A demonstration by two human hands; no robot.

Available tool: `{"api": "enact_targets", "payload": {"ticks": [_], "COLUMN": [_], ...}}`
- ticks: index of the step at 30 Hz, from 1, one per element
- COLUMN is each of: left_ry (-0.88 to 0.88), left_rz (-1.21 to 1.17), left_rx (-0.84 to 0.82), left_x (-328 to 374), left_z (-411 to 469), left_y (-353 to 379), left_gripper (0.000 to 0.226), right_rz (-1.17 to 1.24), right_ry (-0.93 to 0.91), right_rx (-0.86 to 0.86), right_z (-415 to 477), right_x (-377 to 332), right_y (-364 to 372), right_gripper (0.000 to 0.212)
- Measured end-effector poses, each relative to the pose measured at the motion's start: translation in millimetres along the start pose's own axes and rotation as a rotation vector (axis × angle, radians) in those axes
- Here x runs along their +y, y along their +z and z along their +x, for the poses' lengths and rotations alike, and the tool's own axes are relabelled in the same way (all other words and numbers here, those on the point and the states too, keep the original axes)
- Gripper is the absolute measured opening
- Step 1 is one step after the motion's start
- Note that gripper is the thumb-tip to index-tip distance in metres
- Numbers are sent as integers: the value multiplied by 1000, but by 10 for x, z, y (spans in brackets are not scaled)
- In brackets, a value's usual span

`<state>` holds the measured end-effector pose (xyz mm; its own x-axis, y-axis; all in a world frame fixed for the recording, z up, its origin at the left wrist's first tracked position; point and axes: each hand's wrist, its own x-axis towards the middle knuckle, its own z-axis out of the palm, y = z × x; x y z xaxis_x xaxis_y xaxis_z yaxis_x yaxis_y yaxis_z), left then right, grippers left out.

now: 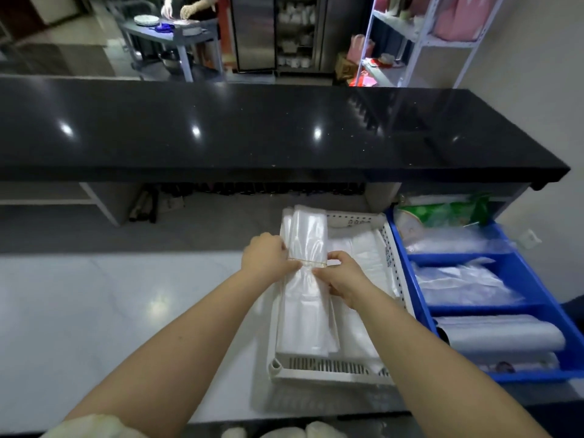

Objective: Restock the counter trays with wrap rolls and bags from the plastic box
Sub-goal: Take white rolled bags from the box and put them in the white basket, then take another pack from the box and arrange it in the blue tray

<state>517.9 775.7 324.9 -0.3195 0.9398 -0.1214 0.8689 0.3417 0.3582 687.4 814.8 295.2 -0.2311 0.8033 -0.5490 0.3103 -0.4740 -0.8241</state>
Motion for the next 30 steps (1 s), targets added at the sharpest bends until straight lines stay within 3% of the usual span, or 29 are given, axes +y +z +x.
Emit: {"api": "enact_targets", "payload": {"ticks": [4, 9, 17, 24, 30], "left_ry": [14, 21, 26, -254, -586], "left_rz": [-34, 32, 312, 337, 325], "left_rx": [42, 76, 251, 372, 384], "left_x": [-11, 43, 78, -449, -1114], "left_z": [-108, -232, -607, -1535, -2662], "left_y": [83, 83, -141, -131, -166], "left_gripper": [45, 42, 31, 31, 31], "right_rz": [-407, -605, -1122, -1230, -1223], "right_ry": [-142, -235, -771, -1205, -1437], "right_rx": [17, -36, -71, -175, -433], "right_z": [-28, -61, -344, -746, -1369], "right_x": [-19, -219, -442, -213, 63], "right_y": [11, -96, 60, 715, 1673], "right_gripper": [33, 59, 37, 31, 29]}}
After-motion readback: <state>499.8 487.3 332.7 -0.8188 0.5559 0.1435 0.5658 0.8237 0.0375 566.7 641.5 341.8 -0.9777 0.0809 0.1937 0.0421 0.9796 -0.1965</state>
